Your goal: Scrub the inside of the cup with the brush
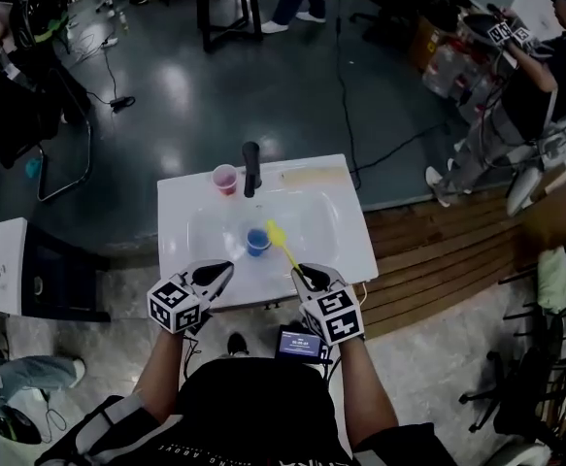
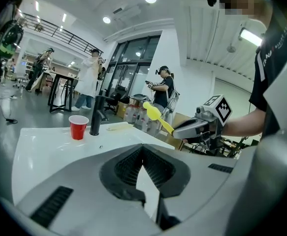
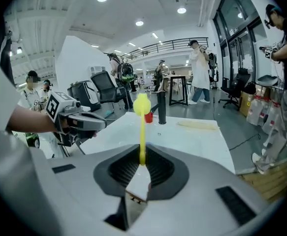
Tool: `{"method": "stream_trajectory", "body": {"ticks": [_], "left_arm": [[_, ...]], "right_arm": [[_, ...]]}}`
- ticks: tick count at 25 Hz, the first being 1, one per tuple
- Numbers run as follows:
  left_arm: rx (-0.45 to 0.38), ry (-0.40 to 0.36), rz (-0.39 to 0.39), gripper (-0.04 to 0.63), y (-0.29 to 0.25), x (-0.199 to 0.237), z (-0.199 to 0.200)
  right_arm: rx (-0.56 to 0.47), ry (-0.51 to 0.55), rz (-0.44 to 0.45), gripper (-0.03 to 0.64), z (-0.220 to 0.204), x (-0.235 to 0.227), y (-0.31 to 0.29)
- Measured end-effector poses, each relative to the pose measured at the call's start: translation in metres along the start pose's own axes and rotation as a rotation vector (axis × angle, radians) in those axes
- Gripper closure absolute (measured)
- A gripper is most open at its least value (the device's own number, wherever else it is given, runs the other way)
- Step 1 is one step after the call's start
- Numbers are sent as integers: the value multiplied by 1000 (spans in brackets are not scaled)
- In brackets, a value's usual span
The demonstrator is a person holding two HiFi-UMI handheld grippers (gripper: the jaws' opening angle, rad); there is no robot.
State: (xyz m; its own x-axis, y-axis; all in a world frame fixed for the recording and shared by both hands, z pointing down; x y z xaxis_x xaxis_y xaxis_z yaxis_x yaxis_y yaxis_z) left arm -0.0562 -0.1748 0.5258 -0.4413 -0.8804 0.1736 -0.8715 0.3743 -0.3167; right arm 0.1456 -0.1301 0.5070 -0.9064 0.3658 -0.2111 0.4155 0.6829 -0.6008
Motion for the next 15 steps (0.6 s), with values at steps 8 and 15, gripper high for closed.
{"method": "stream_trajectory", "body": {"ticks": [8,15], "left_arm": [[-5,5,57,592,-16,-2,13],[-22,28,61,592,-18,-7,10]], "right_arm": [[-5,33,62,575,13,-22,-6],[10,25,84,575,7,-29,-7]]}}
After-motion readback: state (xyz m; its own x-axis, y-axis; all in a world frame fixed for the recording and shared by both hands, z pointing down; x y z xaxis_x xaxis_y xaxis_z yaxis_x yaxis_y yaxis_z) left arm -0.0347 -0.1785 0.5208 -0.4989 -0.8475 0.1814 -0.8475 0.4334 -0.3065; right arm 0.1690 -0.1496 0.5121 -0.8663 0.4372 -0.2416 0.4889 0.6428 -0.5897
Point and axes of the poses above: the fingertips, and each gripper's own axes: y backward along the fingers, x to its left, z out of its top, the point moved 5 cm from there along y, backward along the fingers, and after that the axes turned 8 degrees about -y, right-handed, at the moved point
